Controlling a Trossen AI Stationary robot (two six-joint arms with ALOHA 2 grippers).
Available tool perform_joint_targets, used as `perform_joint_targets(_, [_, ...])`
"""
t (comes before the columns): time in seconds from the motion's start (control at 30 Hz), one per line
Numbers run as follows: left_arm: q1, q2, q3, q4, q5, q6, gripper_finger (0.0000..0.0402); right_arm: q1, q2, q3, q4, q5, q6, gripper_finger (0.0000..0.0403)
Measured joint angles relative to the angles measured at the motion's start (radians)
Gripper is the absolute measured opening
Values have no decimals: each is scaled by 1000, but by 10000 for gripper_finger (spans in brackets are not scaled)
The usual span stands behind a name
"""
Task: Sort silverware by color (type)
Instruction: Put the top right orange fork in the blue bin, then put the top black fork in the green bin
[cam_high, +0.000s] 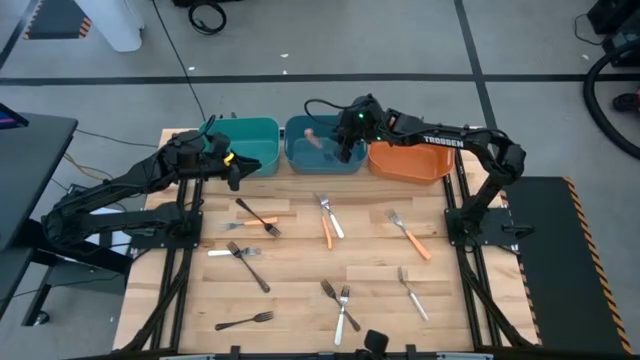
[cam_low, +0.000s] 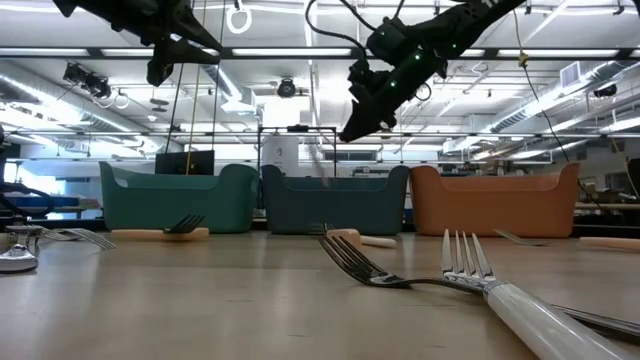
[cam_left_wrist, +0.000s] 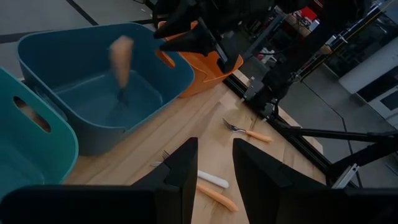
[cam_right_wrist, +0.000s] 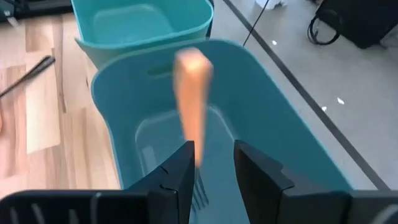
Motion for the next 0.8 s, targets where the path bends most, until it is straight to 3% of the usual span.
perform_joint_targets(0.4, [-6, 0, 0, -38, 14, 2, 109, 30, -68, 57, 63, -32, 55, 123])
perform_joint_targets(0.8, [-163, 0, 0, -287, 54, 339, 109, 114, -246, 101, 22, -82, 37, 123])
